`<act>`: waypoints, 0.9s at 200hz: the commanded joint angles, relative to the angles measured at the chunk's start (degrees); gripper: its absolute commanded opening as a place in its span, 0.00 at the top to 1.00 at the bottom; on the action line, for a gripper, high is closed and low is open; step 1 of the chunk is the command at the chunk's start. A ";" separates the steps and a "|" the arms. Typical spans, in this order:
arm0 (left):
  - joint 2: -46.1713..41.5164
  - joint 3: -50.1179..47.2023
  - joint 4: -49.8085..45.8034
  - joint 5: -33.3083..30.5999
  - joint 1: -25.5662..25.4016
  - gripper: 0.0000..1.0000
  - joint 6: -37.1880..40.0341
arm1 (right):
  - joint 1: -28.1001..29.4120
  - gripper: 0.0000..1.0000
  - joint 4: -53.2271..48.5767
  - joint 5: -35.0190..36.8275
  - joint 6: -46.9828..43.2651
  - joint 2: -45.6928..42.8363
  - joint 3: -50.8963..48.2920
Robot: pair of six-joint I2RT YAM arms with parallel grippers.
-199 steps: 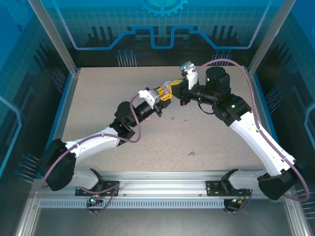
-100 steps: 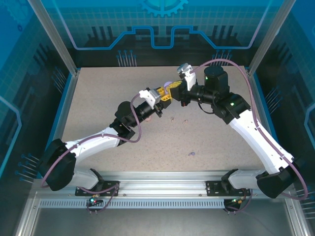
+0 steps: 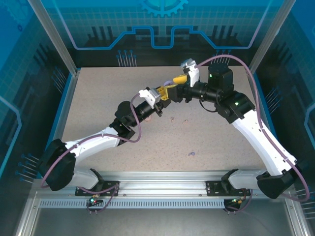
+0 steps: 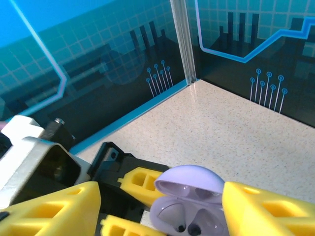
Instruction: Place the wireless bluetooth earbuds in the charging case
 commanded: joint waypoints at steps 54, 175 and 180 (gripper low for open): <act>-2.49 -3.18 3.08 -4.87 0.29 1.00 0.11 | -2.56 0.27 -13.43 21.78 25.33 -12.86 -6.85; -9.11 -9.57 1.83 -6.35 0.72 1.00 -1.96 | 4.07 0.31 -22.21 26.22 60.69 -9.60 -42.48; -9.14 -9.67 1.85 -6.34 0.74 1.00 -2.11 | 4.82 0.31 -21.80 25.80 61.45 -9.12 -43.12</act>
